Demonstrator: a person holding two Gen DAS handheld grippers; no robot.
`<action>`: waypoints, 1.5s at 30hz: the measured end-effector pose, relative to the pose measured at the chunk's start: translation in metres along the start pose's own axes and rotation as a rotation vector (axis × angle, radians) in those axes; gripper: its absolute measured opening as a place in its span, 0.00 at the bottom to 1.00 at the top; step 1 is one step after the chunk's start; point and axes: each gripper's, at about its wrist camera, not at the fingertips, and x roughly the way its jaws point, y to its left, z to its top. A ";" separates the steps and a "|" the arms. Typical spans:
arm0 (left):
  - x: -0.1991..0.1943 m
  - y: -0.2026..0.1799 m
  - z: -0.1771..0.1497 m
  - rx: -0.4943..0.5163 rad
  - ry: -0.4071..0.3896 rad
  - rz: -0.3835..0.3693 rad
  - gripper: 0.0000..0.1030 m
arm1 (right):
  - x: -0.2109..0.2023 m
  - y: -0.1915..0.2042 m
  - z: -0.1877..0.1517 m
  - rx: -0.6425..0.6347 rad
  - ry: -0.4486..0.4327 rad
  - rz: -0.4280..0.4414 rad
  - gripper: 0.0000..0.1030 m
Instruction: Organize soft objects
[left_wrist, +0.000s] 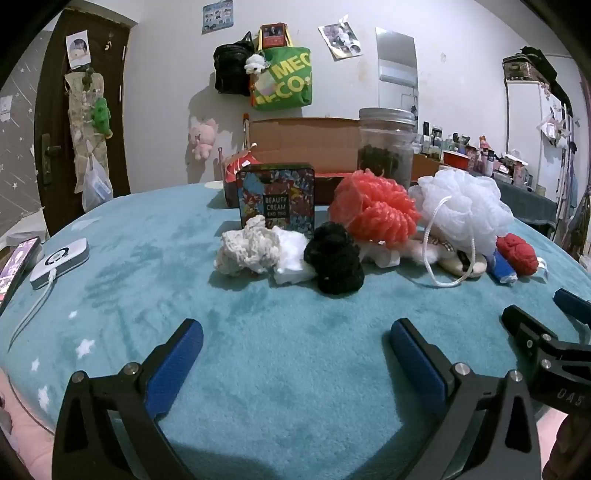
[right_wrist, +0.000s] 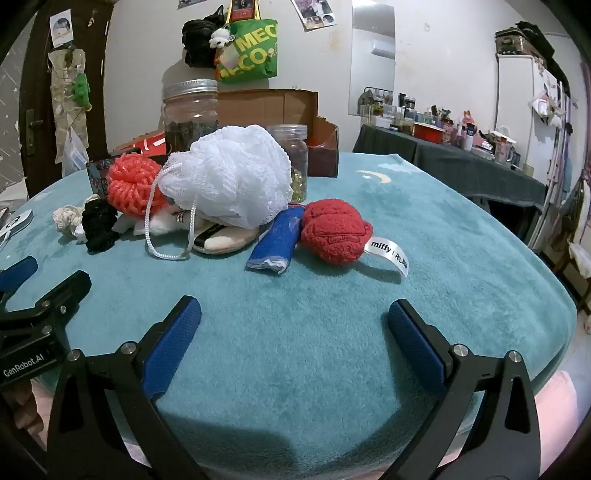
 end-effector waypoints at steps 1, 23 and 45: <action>0.000 0.000 0.000 0.006 -0.001 0.004 1.00 | 0.000 0.000 0.000 -0.002 0.005 -0.001 1.00; 0.000 0.000 0.000 0.010 -0.002 0.006 1.00 | 0.001 0.000 0.002 0.002 0.013 0.001 1.00; 0.000 0.000 0.000 0.011 -0.009 0.006 1.00 | 0.001 0.000 0.002 0.003 0.016 0.002 1.00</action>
